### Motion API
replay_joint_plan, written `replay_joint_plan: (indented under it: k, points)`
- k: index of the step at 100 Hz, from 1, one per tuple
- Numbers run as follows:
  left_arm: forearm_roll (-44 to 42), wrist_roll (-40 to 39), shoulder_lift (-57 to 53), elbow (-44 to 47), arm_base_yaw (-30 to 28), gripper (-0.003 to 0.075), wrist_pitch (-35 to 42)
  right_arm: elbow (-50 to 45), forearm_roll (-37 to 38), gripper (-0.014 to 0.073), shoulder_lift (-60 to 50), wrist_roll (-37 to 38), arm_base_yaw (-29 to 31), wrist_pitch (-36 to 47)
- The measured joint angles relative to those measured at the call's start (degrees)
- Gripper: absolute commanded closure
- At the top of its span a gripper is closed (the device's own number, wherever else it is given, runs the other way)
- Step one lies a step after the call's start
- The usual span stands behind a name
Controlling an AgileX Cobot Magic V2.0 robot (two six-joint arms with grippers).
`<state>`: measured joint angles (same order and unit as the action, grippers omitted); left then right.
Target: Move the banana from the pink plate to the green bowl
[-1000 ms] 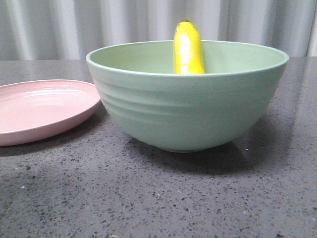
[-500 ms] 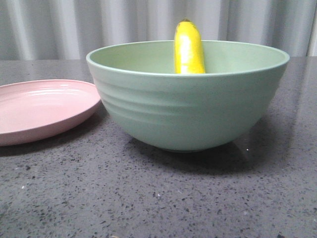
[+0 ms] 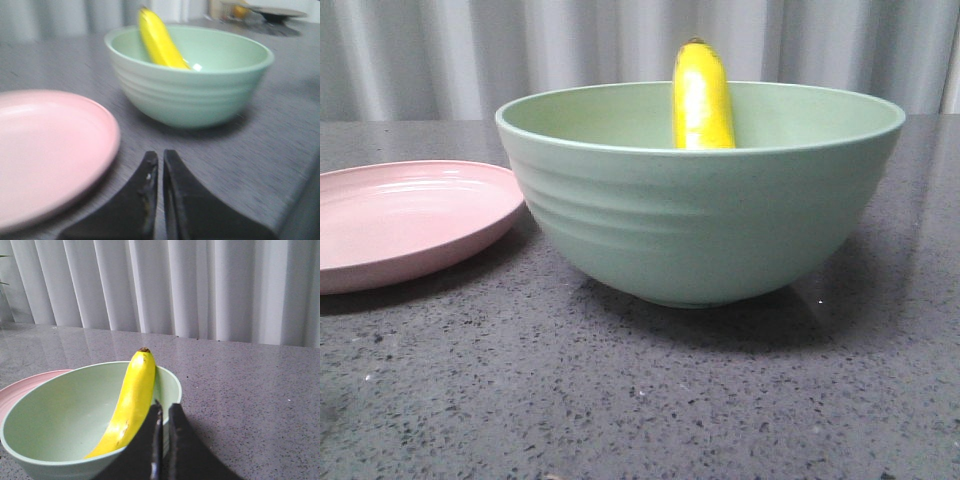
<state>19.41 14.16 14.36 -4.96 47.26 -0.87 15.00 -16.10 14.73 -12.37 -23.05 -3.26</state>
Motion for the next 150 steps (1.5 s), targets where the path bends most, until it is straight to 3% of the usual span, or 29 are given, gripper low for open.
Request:
replay_joint_plan:
  k: [16,45,64,77,88,97,150]
  points:
    - [-5.58,0.00,-1.37,1.92,-6.87,0.0741,9.14,0.00,0.00,0.0662,0.00,0.00,0.00,0.00]
    - [-11.90,0.00,-7.41,4.96,-25.60,0.0741,11.16,0.00,0.00,0.0662,0.00,0.00,0.00,0.00]
    - [-13.55,-1.46,-13.69,4.96,-32.87,0.0741,4.69,0.00,0.00,0.0662,0.00,0.00,0.00,0.00]
    - [-13.68,-4.38,-14.60,5.00,-37.01,0.0741,-5.85,0.00,0.00,0.0662,0.00,0.00,0.00,0.00]
    - [-14.46,-7.95,-14.60,5.00,-39.22,0.0741,-14.68,0.00,0.00,0.0662,0.00,0.00,0.00,0.00]
    - [-16.55,-9.51,-14.60,5.00,-40.06,0.0741,-17.24,0.00,0.00,0.0662,0.00,0.00,0.00,0.00]
    - [-18.57,-10.37,-14.60,4.96,-40.32,0.0741,-17.42,0.00,0.00,0.0662,0.00,0.00,0.00,0.00]
